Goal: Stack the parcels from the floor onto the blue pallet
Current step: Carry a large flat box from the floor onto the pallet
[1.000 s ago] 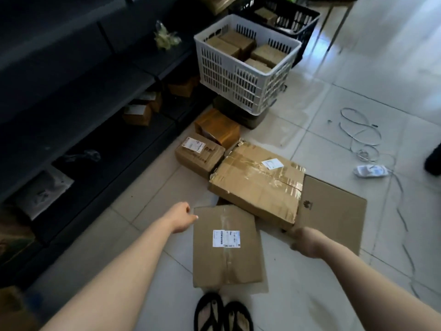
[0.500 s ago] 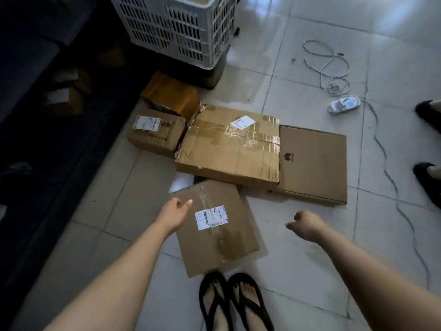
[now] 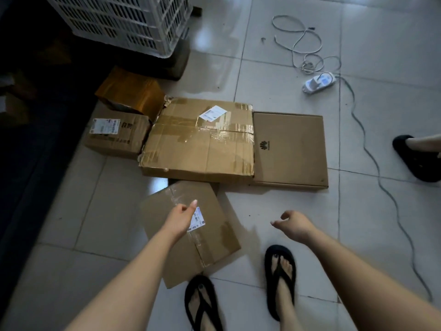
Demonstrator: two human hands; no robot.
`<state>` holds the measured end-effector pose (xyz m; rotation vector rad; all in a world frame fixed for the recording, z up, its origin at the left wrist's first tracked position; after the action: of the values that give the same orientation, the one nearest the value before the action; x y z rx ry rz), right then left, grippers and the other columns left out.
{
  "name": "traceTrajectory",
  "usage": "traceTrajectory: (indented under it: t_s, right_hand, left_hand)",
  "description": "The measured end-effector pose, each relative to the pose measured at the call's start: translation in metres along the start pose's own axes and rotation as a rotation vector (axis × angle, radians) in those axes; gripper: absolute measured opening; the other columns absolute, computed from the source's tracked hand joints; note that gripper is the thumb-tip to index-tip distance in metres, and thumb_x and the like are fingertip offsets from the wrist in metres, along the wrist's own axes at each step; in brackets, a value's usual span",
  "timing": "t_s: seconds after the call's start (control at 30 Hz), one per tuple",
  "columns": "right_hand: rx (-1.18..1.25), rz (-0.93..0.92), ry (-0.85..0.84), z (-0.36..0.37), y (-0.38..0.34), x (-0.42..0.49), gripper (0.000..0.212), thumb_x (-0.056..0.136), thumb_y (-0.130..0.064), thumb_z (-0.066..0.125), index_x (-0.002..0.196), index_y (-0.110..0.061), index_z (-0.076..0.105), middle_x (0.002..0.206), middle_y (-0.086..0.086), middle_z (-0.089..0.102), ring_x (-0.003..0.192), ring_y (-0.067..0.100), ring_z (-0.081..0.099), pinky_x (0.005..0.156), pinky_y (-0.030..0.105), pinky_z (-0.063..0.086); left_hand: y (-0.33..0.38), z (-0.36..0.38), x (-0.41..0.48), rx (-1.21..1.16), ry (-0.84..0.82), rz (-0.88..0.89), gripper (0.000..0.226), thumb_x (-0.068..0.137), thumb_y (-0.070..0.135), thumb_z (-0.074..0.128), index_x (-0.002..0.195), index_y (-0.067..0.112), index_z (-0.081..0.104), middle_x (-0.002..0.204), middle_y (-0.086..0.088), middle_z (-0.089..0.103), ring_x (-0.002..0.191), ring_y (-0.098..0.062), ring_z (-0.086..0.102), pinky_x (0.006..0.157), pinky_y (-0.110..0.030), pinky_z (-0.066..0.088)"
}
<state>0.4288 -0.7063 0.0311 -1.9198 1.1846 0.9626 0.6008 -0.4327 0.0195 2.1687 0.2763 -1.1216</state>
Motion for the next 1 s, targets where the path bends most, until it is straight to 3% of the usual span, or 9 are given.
traceTrajectory:
  t_s: [0.1, 0.17, 0.3, 0.4, 0.5, 0.57, 0.67, 0.83, 1.0]
  right_hand:
    - [0.171, 0.042, -0.057, -0.009, 0.018, 0.019, 0.053, 0.089, -0.041, 0.059, 0.126, -0.003, 0.053, 0.114, 0.014, 0.063, 0.101, 0.029, 0.061, 0.081, 0.034, 0.046]
    - [0.500, 0.117, -0.159, -0.010, 0.027, 0.034, 0.053, 0.089, -0.041, 0.060, 0.126, -0.005, 0.052, 0.111, 0.016, 0.061, 0.095, 0.028, 0.061, 0.080, 0.036, 0.047]
    - [0.971, 0.211, -0.336, -0.006, 0.021, 0.074, 0.063, 0.088, -0.040, 0.062, 0.139, -0.010, 0.041, 0.131, 0.023, 0.053, 0.113, 0.033, 0.057, 0.093, 0.043, 0.046]
    - [0.998, 0.178, -0.339, -0.005, 0.005, 0.119, 0.061, 0.086, -0.040, 0.063, 0.136, -0.011, 0.044, 0.118, 0.020, 0.058, 0.104, 0.030, 0.057, 0.089, 0.042, 0.047]
    - [0.990, 0.133, -0.388, 0.008, -0.015, 0.164, 0.067, 0.084, -0.040, 0.066, 0.139, -0.013, 0.041, 0.131, 0.023, 0.051, 0.105, 0.031, 0.057, 0.093, 0.044, 0.047]
    - [0.972, 0.092, -0.393, 0.019, -0.023, 0.197, 0.069, 0.082, -0.041, 0.068, 0.139, -0.014, 0.039, 0.124, 0.021, 0.054, 0.103, 0.030, 0.059, 0.091, 0.044, 0.049]
    - [0.975, 0.080, -0.391, 0.037, -0.021, 0.238, 0.064, 0.084, -0.043, 0.065, 0.137, -0.017, 0.041, 0.104, 0.015, 0.058, 0.093, 0.027, 0.062, 0.085, 0.042, 0.050]
    - [0.929, 0.166, -0.331, 0.053, 0.017, 0.265, 0.059, 0.087, -0.042, 0.061, 0.136, -0.014, 0.045, 0.100, 0.016, 0.062, 0.089, 0.027, 0.063, 0.068, 0.037, 0.051]
    - [0.892, 0.202, -0.275, 0.046, 0.042, 0.251, 0.060, 0.089, -0.041, 0.059, 0.137, -0.010, 0.043, 0.097, 0.016, 0.062, 0.086, 0.026, 0.063, 0.067, 0.035, 0.050]
  left_hand:
    - [0.018, 0.028, 0.006, -0.100, 0.014, -0.053, 0.051, 0.089, 0.052, 0.051, 0.113, 0.007, 0.055, 0.114, -0.011, 0.058, 0.103, -0.026, 0.056, 0.086, -0.037, 0.044]
    - [0.026, 0.042, 0.012, -0.249, 0.093, -0.109, 0.044, 0.084, 0.050, 0.061, 0.105, 0.011, 0.058, 0.108, -0.008, 0.058, 0.103, -0.027, 0.057, 0.091, -0.041, 0.047]
    - [0.032, 0.080, 0.036, -0.599, 0.229, -0.247, 0.036, 0.075, 0.047, 0.072, 0.072, 0.020, 0.048, 0.081, -0.004, 0.053, 0.089, -0.027, 0.056, 0.076, -0.037, 0.050]
    - [0.033, 0.124, 0.072, -0.790, 0.179, -0.317, 0.045, 0.072, 0.048, 0.074, 0.078, 0.014, 0.046, 0.082, -0.006, 0.050, 0.086, -0.028, 0.055, 0.078, -0.038, 0.048]
    - [0.028, 0.163, 0.116, -0.954, 0.145, -0.379, 0.084, 0.068, 0.047, 0.078, 0.132, 0.010, 0.038, 0.128, -0.016, 0.048, 0.123, -0.038, 0.047, 0.097, -0.046, 0.046]
    - [0.028, 0.183, 0.150, -1.049, 0.106, -0.395, 0.097, 0.067, 0.048, 0.078, 0.144, 0.014, 0.028, 0.145, -0.017, 0.038, 0.131, -0.038, 0.040, 0.103, -0.047, 0.041]
    - [0.039, 0.200, 0.202, -1.219, 0.041, -0.331, 0.087, 0.066, 0.047, 0.078, 0.138, 0.015, 0.042, 0.139, -0.015, 0.050, 0.125, -0.038, 0.049, 0.105, -0.055, 0.039]
    - [0.019, 0.187, 0.239, -1.283, 0.260, -0.363, 0.082, 0.063, 0.032, 0.085, 0.133, 0.012, 0.046, 0.131, -0.014, 0.057, 0.119, -0.036, 0.055, 0.100, -0.056, 0.044]
    - [0.020, 0.178, 0.219, -1.261, 0.163, -0.349, 0.074, 0.069, 0.025, 0.081, 0.133, 0.009, 0.048, 0.129, -0.017, 0.059, 0.113, -0.035, 0.059, 0.095, -0.055, 0.048]
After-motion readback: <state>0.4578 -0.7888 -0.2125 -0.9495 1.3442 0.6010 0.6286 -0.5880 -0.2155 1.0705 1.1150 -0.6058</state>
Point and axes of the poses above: each hand's wrist, its own x-axis towards the middle knuckle, its own z-axis out of the palm, y = z × x, the point moved 9 cm from there along x, towards the middle knuckle
